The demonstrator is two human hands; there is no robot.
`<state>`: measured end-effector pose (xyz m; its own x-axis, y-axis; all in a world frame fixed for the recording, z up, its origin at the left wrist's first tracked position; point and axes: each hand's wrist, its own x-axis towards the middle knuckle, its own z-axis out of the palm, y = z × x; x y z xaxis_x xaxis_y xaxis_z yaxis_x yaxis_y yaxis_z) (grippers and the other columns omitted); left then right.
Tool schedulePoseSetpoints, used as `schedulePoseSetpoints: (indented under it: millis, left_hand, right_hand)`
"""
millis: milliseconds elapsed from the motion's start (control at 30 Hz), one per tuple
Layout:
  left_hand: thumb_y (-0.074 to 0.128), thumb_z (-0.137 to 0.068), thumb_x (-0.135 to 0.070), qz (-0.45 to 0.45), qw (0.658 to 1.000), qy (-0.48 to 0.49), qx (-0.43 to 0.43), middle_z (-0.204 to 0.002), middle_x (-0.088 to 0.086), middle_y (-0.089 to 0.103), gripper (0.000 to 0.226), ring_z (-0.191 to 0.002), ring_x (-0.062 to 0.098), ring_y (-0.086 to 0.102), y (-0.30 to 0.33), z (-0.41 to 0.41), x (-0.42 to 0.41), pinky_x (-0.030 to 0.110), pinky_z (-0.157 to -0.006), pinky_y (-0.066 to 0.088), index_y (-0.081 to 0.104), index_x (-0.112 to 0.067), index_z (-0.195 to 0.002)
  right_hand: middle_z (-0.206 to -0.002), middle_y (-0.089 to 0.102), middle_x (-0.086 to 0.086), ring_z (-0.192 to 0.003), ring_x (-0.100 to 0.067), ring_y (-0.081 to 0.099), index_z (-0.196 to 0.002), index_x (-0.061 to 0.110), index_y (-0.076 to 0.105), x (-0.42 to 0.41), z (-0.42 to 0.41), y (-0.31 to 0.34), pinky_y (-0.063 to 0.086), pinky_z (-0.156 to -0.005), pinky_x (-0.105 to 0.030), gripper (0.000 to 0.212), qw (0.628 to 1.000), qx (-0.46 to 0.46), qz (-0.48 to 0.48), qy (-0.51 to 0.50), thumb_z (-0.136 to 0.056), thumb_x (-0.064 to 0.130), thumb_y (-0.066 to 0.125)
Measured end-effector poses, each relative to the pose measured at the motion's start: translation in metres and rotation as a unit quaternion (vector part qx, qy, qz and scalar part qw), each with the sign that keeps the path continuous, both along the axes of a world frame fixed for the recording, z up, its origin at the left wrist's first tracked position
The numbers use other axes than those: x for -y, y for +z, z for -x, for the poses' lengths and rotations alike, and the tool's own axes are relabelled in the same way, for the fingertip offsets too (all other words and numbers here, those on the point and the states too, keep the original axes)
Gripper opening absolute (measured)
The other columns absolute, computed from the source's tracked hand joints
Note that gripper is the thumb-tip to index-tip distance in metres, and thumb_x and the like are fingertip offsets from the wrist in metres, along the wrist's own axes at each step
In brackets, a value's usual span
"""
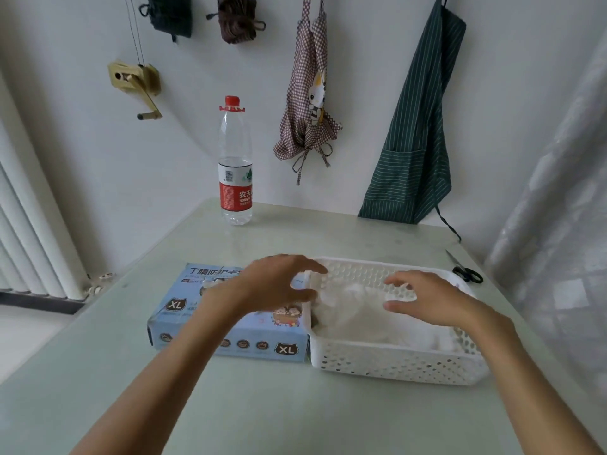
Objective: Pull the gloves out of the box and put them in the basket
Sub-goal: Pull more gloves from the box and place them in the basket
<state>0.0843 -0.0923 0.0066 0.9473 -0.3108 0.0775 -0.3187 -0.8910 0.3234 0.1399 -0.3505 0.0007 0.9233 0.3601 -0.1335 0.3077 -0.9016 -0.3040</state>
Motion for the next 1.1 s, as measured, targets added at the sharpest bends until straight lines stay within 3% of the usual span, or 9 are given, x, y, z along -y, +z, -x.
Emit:
schedulePoseSetpoints:
  millis: [67,167,267,333,433,667,867,967,1100]
  left_hand:
    - [0.056,-0.092,-0.036,0.036,0.994,0.085,0.051,-0.132,-0.013,0.055,0.036,-0.115,0.009,0.054,-0.008,0.011,-0.035,0.024,-0.09,0.042,0.053,-0.034,-0.128]
    - [0.055,-0.086,-0.054,0.094,0.968,0.222,0.064,-0.117,-0.014,0.062,0.035,-0.099,0.008,0.06,-0.025,0.01,-0.066,0.024,-0.075,0.045,0.06,-0.031,-0.112]
    - [0.055,-0.074,-0.07,0.149,0.958,0.242,0.026,-0.093,-0.016,0.066,0.045,-0.076,0.001,0.06,-0.033,0.004,-0.073,0.02,-0.062,0.045,0.064,-0.029,-0.09]
    - [0.059,-0.075,-0.067,0.126,0.966,0.224,0.012,-0.086,-0.018,0.066,0.039,-0.075,-0.001,0.059,-0.035,0.001,-0.075,0.016,-0.059,0.04,0.067,-0.031,-0.088]
    - [0.065,-0.081,-0.052,0.099,0.973,0.207,0.011,-0.084,-0.022,0.065,0.021,-0.08,-0.002,0.06,-0.031,-0.002,-0.087,0.016,-0.063,0.043,0.071,-0.035,-0.092]
    - [0.07,-0.082,-0.034,0.114,0.969,0.21,-0.06,-0.09,-0.013,0.071,0.015,-0.084,0.01,0.066,-0.02,0.007,-0.114,0.036,-0.084,0.055,0.075,-0.029,-0.095]
    - [0.074,-0.078,-0.038,0.099,0.954,0.28,-0.05,-0.09,-0.012,0.071,0.011,-0.084,0.012,0.064,-0.02,0.01,-0.122,0.035,-0.08,0.054,0.075,-0.032,-0.087]
    - [0.073,-0.078,-0.037,0.129,0.944,0.297,-0.059,-0.091,-0.01,0.07,0.016,-0.085,0.015,0.063,-0.019,0.011,-0.124,0.037,-0.081,0.054,0.075,-0.028,-0.09]
    - [0.07,-0.081,-0.038,0.109,0.955,0.275,0.001,-0.105,-0.015,0.066,0.021,-0.094,0.009,0.061,-0.017,0.011,-0.121,0.032,-0.081,0.051,0.069,-0.031,-0.1]
  right_hand:
    - [-0.124,0.057,0.015,-0.113,-0.004,0.051,-0.122,0.034,0.057,-0.034,0.016,-0.004,0.041,-0.096,-0.027,0.035,0.992,0.067,-0.105,0.014,-0.088,0.04,0.063]
    - [-0.118,0.059,0.018,-0.115,-0.003,0.047,-0.113,0.034,0.062,-0.091,0.036,-0.014,0.035,-0.088,-0.02,0.021,0.976,0.149,-0.156,0.04,-0.094,0.031,0.056]
    - [-0.113,0.061,0.014,-0.114,-0.007,0.046,-0.112,0.031,0.066,-0.134,0.04,-0.025,0.035,-0.086,-0.021,0.022,0.969,0.181,-0.16,0.046,-0.095,0.033,0.052]
    - [-0.109,0.06,0.012,-0.111,-0.009,0.044,-0.112,0.032,0.067,-0.149,0.039,-0.028,0.034,-0.089,-0.024,0.026,0.969,0.194,-0.143,0.047,-0.092,0.044,0.054]
    - [-0.104,0.059,0.012,-0.106,-0.011,0.043,-0.106,0.033,0.069,-0.162,0.036,-0.027,0.033,-0.089,-0.028,0.031,0.973,0.186,-0.132,0.039,-0.085,0.053,0.059]
    - [-0.072,0.047,0.021,-0.097,-0.012,0.049,-0.092,0.031,0.074,-0.166,0.033,-0.027,0.036,-0.082,-0.026,0.012,0.975,0.149,-0.162,0.032,-0.082,0.038,0.07]
    - [-0.088,0.064,0.013,-0.093,-0.01,0.051,-0.09,0.034,0.075,-0.154,0.027,-0.026,0.038,-0.072,-0.024,0.009,0.968,0.194,-0.161,0.01,-0.083,0.036,0.069]
    - [-0.081,0.064,0.015,-0.084,-0.008,0.053,-0.086,0.031,0.076,-0.147,0.024,-0.023,0.035,-0.062,-0.019,0.007,0.954,0.225,-0.196,-0.008,-0.08,0.034,0.074]
    - [-0.076,0.069,0.017,-0.072,0.0,0.06,-0.085,0.028,0.075,-0.146,0.022,-0.02,0.042,-0.06,-0.011,0.008,0.94,0.164,-0.298,-0.001,-0.083,0.034,0.07]
